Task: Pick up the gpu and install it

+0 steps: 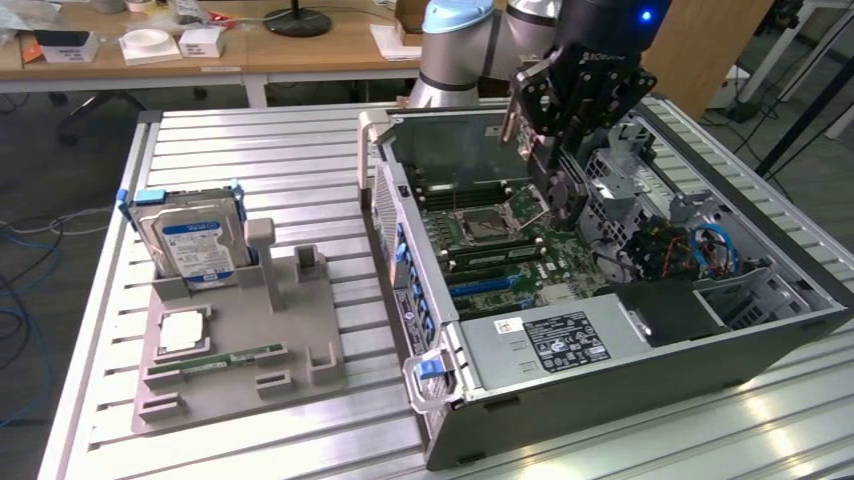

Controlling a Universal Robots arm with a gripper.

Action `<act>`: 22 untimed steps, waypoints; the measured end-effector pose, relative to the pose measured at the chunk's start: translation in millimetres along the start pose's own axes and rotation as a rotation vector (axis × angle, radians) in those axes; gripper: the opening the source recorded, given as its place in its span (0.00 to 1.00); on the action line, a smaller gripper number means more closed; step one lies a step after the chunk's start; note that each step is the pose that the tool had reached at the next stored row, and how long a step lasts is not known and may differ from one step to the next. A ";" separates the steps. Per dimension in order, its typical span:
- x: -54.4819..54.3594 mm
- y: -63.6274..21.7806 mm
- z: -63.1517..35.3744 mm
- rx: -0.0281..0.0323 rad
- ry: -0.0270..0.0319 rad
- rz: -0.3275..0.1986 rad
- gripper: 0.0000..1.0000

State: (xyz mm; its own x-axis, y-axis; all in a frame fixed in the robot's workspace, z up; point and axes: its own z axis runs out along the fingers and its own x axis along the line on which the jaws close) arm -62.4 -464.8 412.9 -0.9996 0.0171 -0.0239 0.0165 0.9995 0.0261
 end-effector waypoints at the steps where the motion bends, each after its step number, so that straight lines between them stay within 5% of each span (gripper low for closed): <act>1: -1.5 0.0 0.1 0.0000 0.0000 0.000 0.26; 10: -13.6 0.2 0.3 0.0000 0.0000 -0.001 0.26; 22: -13.7 0.3 0.4 -0.0003 0.0003 -0.013 0.26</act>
State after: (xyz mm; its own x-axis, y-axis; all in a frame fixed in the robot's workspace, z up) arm -48.7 -464.7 412.9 -0.9997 0.0042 -0.0239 0.0036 0.9997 0.0261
